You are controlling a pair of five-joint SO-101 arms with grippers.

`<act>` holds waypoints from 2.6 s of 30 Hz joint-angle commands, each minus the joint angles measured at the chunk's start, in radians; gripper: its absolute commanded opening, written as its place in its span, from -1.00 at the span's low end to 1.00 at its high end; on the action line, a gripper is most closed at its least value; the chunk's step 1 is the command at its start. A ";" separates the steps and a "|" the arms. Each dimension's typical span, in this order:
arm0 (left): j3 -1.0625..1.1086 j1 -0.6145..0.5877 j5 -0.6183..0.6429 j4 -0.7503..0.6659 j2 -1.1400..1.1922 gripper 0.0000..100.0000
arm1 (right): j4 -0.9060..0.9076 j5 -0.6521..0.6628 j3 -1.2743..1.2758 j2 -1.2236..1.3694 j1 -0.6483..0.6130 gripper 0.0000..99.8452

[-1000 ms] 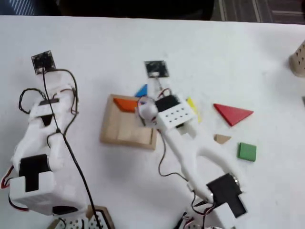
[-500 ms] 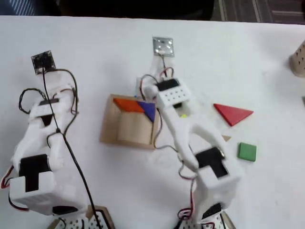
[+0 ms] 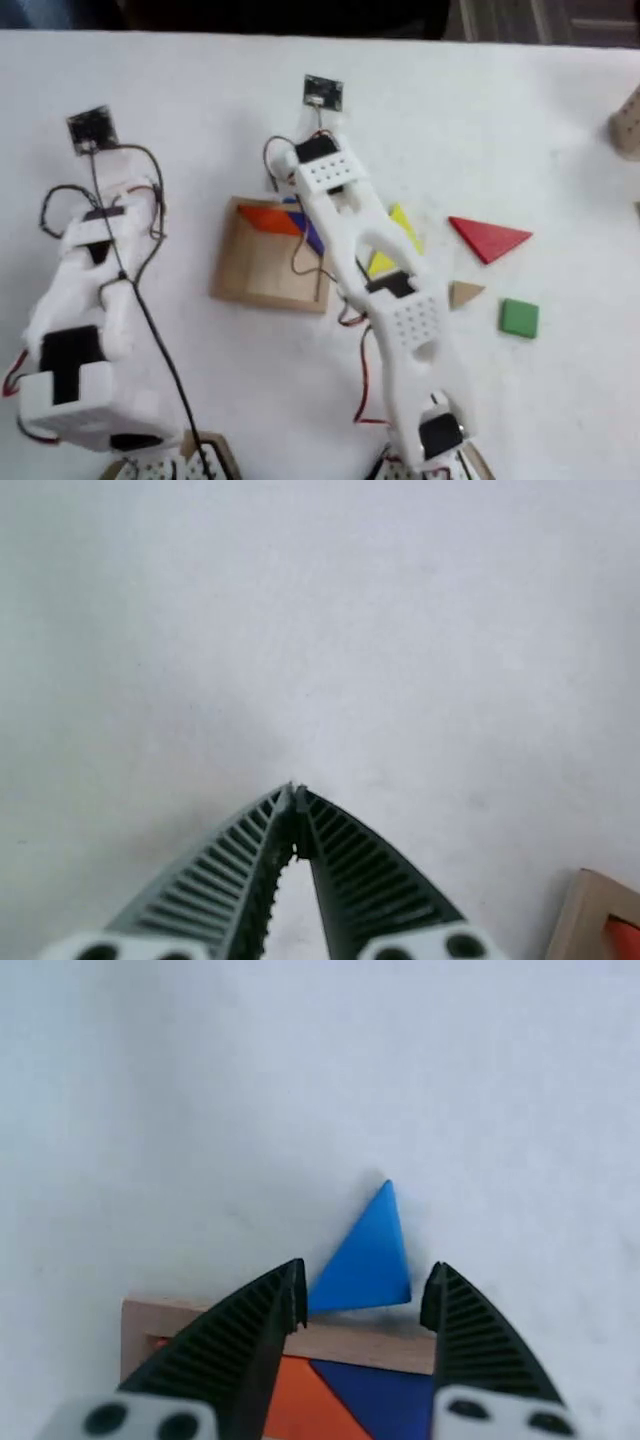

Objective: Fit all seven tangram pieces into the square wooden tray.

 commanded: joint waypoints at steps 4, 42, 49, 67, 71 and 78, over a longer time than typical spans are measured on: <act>-0.055 0.021 0.003 -0.005 -0.004 -0.96 | 0.042 -0.003 -0.103 0.016 0.001 -0.67; -0.055 0.016 0.003 0.000 -0.004 -0.96 | 0.070 0.190 -0.106 -0.064 -0.101 -0.96; -0.055 0.016 0.003 0.002 -0.004 -0.96 | -0.004 0.201 -0.115 0.041 -0.041 -0.96; -0.052 0.016 0.003 0.002 -0.004 -0.96 | 0.294 0.328 -0.123 0.030 0.105 -0.96; -0.054 0.016 0.003 0.002 -0.005 -0.96 | 0.334 0.298 -0.117 -0.065 0.102 -0.96; -0.055 0.016 0.003 0.002 -0.005 -0.96 | 0.196 0.195 -0.104 -0.099 0.018 -0.96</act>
